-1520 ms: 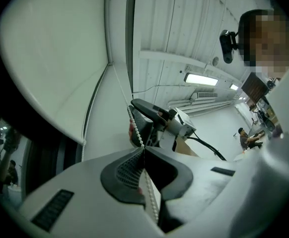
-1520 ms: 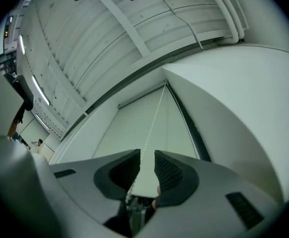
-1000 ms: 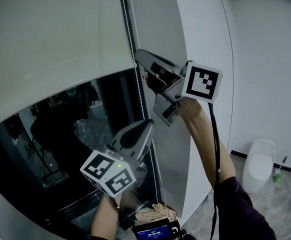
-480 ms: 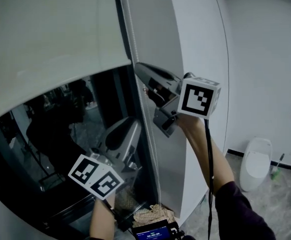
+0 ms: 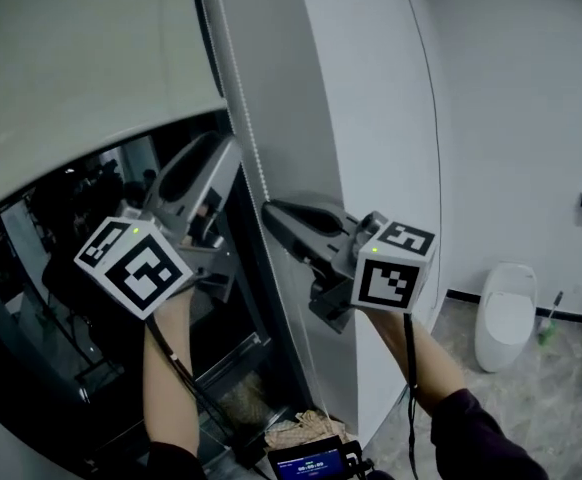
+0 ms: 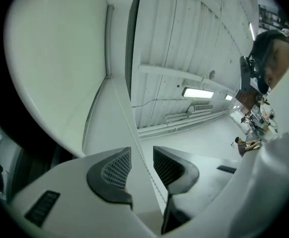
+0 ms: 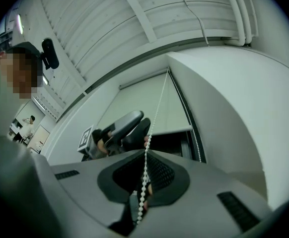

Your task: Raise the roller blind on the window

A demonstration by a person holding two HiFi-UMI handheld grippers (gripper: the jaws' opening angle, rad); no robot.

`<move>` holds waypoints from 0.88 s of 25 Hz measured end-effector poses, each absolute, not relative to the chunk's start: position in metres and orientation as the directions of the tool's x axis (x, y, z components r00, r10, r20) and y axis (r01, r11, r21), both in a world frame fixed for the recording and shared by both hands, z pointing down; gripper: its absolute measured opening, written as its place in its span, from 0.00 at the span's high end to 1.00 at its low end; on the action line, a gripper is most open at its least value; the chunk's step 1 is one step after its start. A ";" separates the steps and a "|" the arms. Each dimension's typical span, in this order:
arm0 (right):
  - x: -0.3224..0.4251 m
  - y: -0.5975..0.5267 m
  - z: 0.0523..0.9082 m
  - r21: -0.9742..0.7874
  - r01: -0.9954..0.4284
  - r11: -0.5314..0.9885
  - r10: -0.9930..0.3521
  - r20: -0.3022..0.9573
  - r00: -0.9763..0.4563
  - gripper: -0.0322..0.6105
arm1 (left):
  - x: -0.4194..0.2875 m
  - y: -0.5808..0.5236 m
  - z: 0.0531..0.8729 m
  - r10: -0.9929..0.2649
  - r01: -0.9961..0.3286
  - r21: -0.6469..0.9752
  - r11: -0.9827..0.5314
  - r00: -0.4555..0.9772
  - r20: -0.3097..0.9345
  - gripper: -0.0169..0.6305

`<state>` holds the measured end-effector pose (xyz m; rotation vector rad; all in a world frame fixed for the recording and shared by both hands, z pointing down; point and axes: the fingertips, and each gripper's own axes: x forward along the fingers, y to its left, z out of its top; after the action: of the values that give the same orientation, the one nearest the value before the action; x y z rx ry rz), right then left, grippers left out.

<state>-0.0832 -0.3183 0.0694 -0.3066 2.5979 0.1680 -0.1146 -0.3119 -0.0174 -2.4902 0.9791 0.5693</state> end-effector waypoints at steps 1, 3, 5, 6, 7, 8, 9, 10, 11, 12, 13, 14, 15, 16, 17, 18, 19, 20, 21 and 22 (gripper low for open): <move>-0.084 -0.311 0.077 0.066 -0.250 0.966 -0.184 -0.503 -0.844 0.92 | -0.110 -0.309 -0.021 -0.537 -0.699 -0.219 -0.681 0.680 -0.499 0.83; -0.089 -0.295 0.092 0.075 -0.248 0.966 -0.180 -0.495 -0.850 0.92 | -0.105 -0.303 -0.025 -0.526 -0.684 -0.220 -0.696 0.694 -0.492 0.83; -0.095 -0.283 0.105 0.078 -0.238 0.968 -0.171 -0.489 -0.855 0.92 | -0.102 -0.298 -0.026 -0.510 -0.668 -0.224 -0.710 0.707 -0.490 0.82; -0.097 -0.280 0.112 0.078 -0.235 0.969 -0.169 -0.485 -0.858 0.92 | -0.101 -0.297 -0.027 -0.500 -0.657 -0.224 -0.720 0.714 -0.489 0.82; -0.099 -0.278 0.119 0.077 -0.232 0.970 -0.168 -0.481 -0.860 0.92 | -0.099 -0.297 -0.027 -0.489 -0.644 -0.224 -0.731 0.724 -0.487 0.83; -0.100 -0.277 0.125 0.076 -0.231 0.970 -0.168 -0.477 -0.863 0.92 | -0.098 -0.297 -0.027 -0.481 -0.636 -0.219 -0.740 0.728 -0.488 0.83; -0.102 -0.277 0.131 0.073 -0.231 0.970 -0.170 -0.474 -0.864 0.92 | -0.100 -0.298 -0.027 -0.486 -0.640 -0.206 -0.740 0.721 -0.494 0.83; -0.102 -0.278 0.135 0.067 -0.230 0.971 -0.172 -0.473 -0.864 0.92 | -0.104 -0.299 -0.026 -0.499 -0.653 -0.189 -0.733 0.705 -0.504 0.83; -0.101 -0.279 0.138 0.058 -0.227 0.972 -0.173 -0.475 -0.863 0.92 | -0.108 -0.301 -0.025 -0.512 -0.668 -0.178 -0.722 0.690 -0.512 0.83; -0.100 -0.280 0.140 0.050 -0.224 0.973 -0.173 -0.479 -0.860 0.92 | -0.110 -0.301 -0.025 -0.521 -0.680 -0.176 -0.712 0.679 -0.517 0.83; -0.100 -0.279 0.140 0.046 -0.221 0.974 -0.172 -0.483 -0.859 0.92 | -0.111 -0.302 -0.025 -0.528 -0.689 -0.179 -0.702 0.673 -0.518 0.83; -0.099 -0.279 0.139 0.048 -0.218 0.975 -0.168 -0.484 -0.859 0.92 | -0.112 -0.303 -0.025 -0.535 -0.696 -0.183 -0.695 0.670 -0.516 0.83; -0.100 -0.278 0.139 0.053 -0.216 0.975 -0.164 -0.485 -0.859 0.92 | -0.112 -0.304 -0.025 -0.541 -0.701 -0.185 -0.689 0.667 -0.513 0.84; -0.100 -0.277 0.138 0.057 -0.214 0.975 -0.160 -0.485 -0.860 0.92 | -0.112 -0.305 -0.024 -0.544 -0.704 -0.187 -0.685 0.666 -0.510 0.86; -0.101 -0.276 0.138 0.058 -0.211 0.976 -0.157 -0.486 -0.860 0.92 | -0.111 -0.305 -0.025 -0.544 -0.703 -0.190 -0.685 0.668 -0.508 0.87; -0.101 -0.276 0.138 0.057 -0.207 0.977 -0.154 -0.489 -0.859 0.92 | -0.109 -0.303 -0.025 -0.538 -0.698 -0.199 -0.688 0.674 -0.506 0.88; -0.100 -0.276 0.138 0.056 -0.204 0.977 -0.151 -0.492 -0.858 0.92 | -0.107 -0.301 -0.026 -0.533 -0.693 -0.209 -0.690 0.681 -0.502 0.90; -0.099 -0.276 0.138 0.056 -0.202 0.978 -0.149 -0.494 -0.857 0.92 | -0.106 -0.301 -0.026 -0.534 -0.693 -0.214 -0.688 0.683 -0.498 0.91; -0.099 -0.276 0.137 0.059 -0.202 0.978 -0.147 -0.494 -0.857 0.92 | -0.106 -0.302 -0.026 -0.540 -0.697 -0.212 -0.685 0.681 -0.494 0.91; -0.099 -0.275 0.137 0.067 -0.202 0.977 -0.144 -0.490 -0.860 0.92 | -0.106 -0.304 -0.025 -0.547 -0.700 -0.208 -0.683 0.679 -0.489 0.93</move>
<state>-0.0993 -0.2746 0.1367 -0.2452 2.6219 0.1582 -0.1061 -0.3036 -0.0254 -2.5127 0.9765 0.5557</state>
